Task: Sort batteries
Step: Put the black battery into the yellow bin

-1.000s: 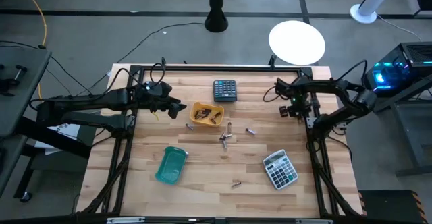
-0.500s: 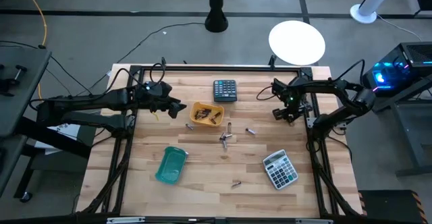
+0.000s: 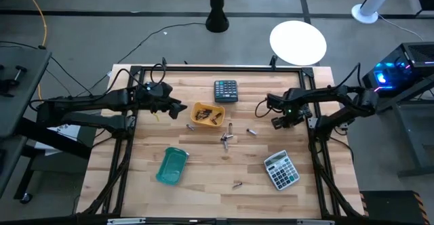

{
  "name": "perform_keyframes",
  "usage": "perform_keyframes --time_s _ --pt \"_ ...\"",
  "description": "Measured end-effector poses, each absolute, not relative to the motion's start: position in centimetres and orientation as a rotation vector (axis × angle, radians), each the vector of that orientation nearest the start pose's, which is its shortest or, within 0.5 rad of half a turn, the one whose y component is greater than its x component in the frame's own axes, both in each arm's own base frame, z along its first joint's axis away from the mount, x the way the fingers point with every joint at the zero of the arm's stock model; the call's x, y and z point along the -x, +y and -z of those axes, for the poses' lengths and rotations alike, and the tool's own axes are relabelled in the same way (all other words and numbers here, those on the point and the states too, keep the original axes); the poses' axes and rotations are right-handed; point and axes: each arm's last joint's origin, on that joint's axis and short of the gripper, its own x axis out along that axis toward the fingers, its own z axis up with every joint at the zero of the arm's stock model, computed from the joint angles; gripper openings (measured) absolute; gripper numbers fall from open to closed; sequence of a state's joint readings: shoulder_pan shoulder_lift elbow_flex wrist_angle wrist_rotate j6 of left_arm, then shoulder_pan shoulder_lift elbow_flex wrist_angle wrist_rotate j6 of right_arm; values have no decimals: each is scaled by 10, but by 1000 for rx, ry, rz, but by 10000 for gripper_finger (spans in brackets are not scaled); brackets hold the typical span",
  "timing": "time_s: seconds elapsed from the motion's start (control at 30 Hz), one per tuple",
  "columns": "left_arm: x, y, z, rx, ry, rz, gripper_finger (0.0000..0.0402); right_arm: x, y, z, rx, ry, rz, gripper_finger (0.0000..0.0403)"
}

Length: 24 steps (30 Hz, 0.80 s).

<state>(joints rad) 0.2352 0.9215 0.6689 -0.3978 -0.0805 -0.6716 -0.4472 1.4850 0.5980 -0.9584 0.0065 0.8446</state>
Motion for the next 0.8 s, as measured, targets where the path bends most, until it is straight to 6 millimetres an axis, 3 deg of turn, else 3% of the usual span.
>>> perform_keyframes --time_s 0.3,0.8 --pt "-184 45 -252 713 539 -472 241 -156 -71 -125 -950 1622 1058 160" --pt "-184 45 -252 714 539 -472 241 -150 -58 -158 -1012 1343 1102 160"
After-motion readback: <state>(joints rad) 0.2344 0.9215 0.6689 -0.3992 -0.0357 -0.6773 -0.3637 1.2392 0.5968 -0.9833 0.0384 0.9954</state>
